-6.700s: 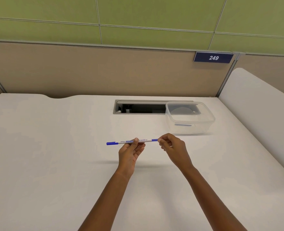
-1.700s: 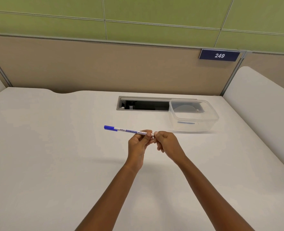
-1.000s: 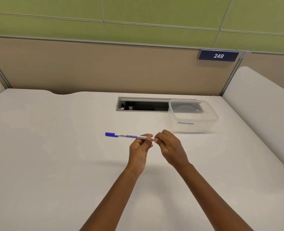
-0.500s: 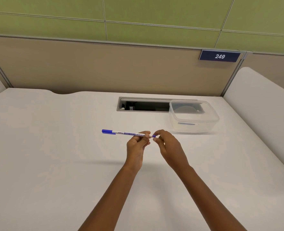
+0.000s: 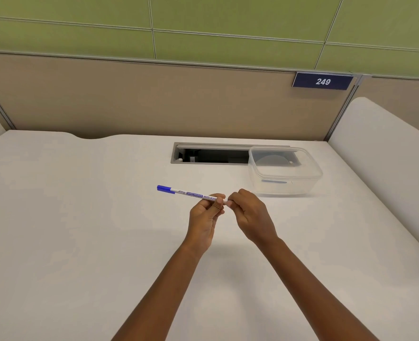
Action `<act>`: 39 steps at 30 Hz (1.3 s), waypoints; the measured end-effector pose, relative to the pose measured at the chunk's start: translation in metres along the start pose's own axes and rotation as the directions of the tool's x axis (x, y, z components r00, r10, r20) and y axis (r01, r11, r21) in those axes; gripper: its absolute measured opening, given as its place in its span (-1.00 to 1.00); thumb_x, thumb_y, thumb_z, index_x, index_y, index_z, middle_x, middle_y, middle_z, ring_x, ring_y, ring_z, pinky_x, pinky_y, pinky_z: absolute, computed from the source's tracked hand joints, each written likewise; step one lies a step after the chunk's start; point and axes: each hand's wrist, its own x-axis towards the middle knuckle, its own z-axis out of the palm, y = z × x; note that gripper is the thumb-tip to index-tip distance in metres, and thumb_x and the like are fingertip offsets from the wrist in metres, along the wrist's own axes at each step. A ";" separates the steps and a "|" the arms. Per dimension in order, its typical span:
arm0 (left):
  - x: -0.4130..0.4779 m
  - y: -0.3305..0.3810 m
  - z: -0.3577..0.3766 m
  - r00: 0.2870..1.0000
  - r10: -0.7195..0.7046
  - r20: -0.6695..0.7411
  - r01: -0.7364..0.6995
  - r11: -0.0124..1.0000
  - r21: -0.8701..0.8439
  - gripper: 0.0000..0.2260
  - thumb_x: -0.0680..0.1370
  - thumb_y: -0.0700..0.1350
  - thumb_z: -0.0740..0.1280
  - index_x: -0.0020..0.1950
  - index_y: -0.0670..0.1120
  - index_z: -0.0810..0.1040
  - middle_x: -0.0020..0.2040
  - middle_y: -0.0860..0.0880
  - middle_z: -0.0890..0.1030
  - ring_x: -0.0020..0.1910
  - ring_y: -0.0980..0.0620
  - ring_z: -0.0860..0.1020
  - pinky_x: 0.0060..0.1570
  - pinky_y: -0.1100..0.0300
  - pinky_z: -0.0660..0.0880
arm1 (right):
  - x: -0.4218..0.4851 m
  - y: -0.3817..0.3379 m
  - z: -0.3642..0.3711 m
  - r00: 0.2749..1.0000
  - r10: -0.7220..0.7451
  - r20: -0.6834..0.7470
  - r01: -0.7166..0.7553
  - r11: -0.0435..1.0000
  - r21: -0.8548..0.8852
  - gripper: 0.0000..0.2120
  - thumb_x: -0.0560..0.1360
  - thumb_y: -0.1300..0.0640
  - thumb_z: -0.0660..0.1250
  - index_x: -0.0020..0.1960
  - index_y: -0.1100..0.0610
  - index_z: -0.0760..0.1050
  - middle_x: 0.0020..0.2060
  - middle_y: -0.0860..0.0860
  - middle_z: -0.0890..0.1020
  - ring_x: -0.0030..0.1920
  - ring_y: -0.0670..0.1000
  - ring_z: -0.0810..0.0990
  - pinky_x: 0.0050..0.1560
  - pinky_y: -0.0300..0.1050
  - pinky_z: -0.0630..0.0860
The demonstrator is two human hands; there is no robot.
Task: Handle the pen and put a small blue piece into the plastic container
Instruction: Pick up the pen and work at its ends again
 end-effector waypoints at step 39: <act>0.004 -0.001 -0.007 0.983 0.148 0.108 -0.171 0.951 0.259 -0.82 0.47 -0.31 0.32 -0.26 -0.08 0.61 -0.28 0.11 0.66 -0.34 0.16 0.50 -0.29 0.40 0.47 | 0.016 -0.002 -0.012 0.545 0.484 0.684 -0.832 0.213 0.512 -0.63 0.55 0.17 0.05 -0.44 0.12 0.28 -0.68 -0.13 0.23 -0.65 -0.14 0.19 -0.60 -0.34 0.15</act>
